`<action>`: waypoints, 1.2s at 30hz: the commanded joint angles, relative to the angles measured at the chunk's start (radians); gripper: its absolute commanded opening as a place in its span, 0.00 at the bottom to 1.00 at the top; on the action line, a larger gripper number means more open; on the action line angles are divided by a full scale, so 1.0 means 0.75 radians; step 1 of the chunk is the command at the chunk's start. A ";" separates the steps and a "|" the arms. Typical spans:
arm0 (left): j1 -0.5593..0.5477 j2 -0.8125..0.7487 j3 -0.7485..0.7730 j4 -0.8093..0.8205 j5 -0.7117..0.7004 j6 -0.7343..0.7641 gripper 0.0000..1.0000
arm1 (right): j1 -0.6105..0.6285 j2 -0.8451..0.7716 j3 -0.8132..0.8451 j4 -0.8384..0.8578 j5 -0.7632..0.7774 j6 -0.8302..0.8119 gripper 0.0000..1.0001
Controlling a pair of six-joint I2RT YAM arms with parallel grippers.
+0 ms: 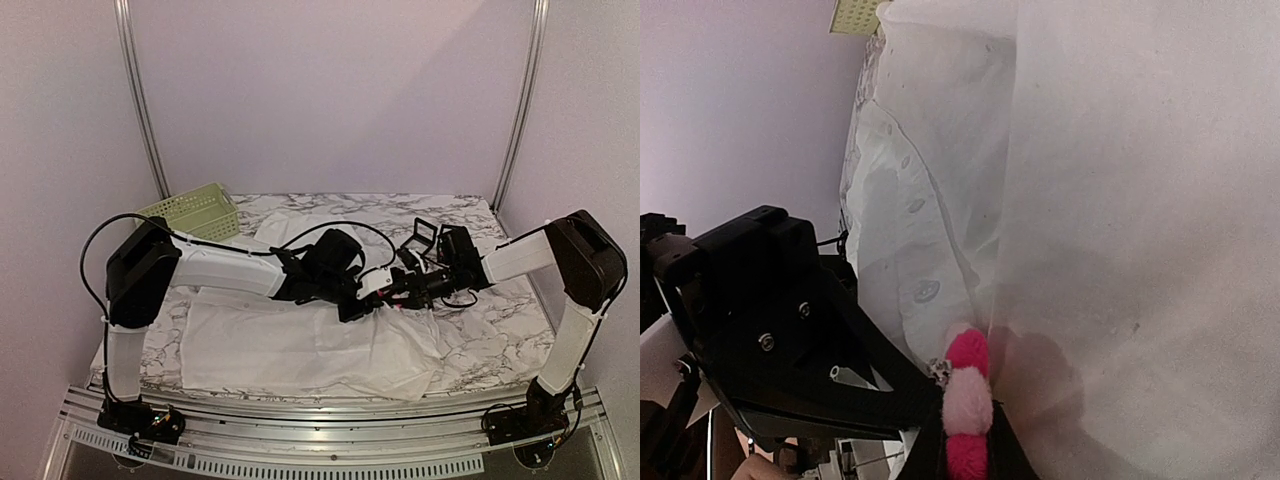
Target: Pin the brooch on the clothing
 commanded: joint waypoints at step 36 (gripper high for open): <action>0.029 -0.147 -0.027 -0.261 0.034 -0.087 0.52 | 0.047 -0.078 -0.113 0.154 -0.257 0.137 0.00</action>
